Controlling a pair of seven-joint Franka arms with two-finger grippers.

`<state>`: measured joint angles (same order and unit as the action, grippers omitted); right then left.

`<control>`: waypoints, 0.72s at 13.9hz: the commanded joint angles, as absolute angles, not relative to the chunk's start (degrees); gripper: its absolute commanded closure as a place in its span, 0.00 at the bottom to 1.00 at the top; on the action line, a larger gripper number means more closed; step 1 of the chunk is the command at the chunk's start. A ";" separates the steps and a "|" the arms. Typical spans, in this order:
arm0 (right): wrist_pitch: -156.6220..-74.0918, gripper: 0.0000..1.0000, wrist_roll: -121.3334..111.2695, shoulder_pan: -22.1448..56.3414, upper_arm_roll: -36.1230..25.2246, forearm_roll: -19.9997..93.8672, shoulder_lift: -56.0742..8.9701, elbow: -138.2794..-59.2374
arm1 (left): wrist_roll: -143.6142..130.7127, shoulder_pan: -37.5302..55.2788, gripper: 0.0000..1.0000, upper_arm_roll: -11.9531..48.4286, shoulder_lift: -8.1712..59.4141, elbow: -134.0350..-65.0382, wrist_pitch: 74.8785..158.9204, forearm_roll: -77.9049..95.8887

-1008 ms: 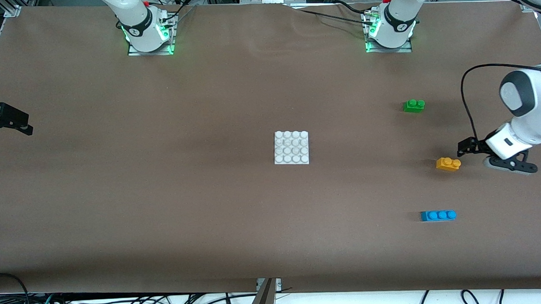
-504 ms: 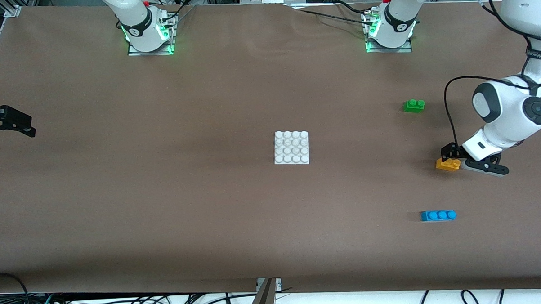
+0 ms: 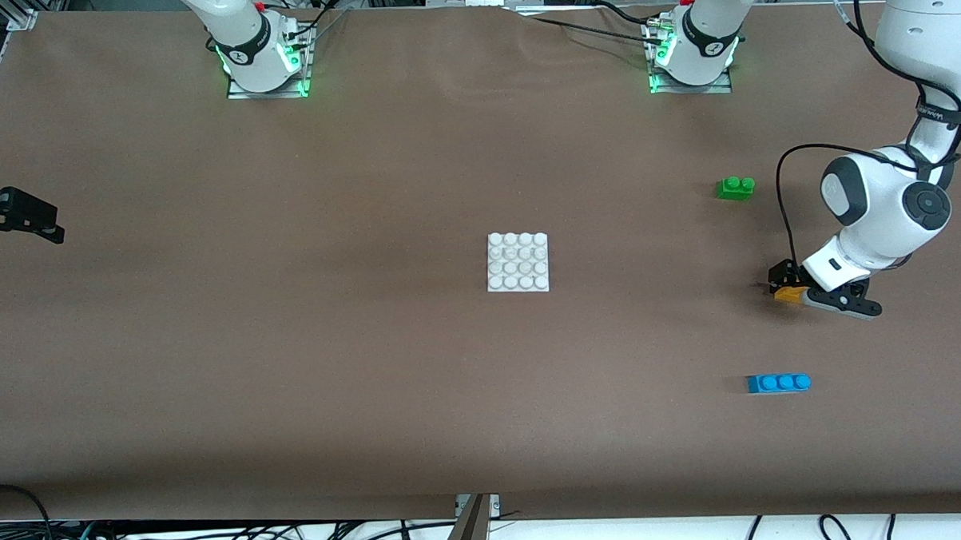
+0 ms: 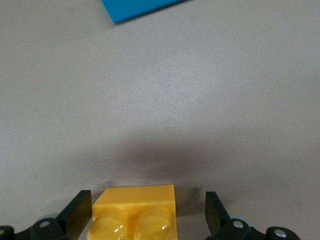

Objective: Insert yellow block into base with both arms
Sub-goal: 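Reach the left gripper to the yellow brick and grasp it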

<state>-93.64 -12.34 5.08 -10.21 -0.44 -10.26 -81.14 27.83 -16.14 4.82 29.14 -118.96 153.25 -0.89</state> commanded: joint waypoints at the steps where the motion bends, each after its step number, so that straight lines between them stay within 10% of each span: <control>1: -93.69 0.00 -12.83 4.75 -9.67 -1.05 -10.11 -80.86 | 28.83 -16.17 0.00 4.66 29.79 -119.71 154.60 -2.20; 4: -93.60 0.00 -12.83 4.75 -9.67 -1.05 -10.11 -80.86 | 29.00 -16.17 0.02 4.48 30.15 -119.71 154.60 -2.29; 8: -93.60 0.00 -12.83 4.75 -9.67 -0.97 -10.11 -80.86 | 32.60 -16.35 0.61 4.39 29.97 -119.62 154.16 -2.37; 10: -93.52 0.00 -12.83 4.75 -9.67 -0.88 -10.11 -80.86 | 33.75 -16.35 0.70 4.31 29.80 -119.27 154.07 -2.29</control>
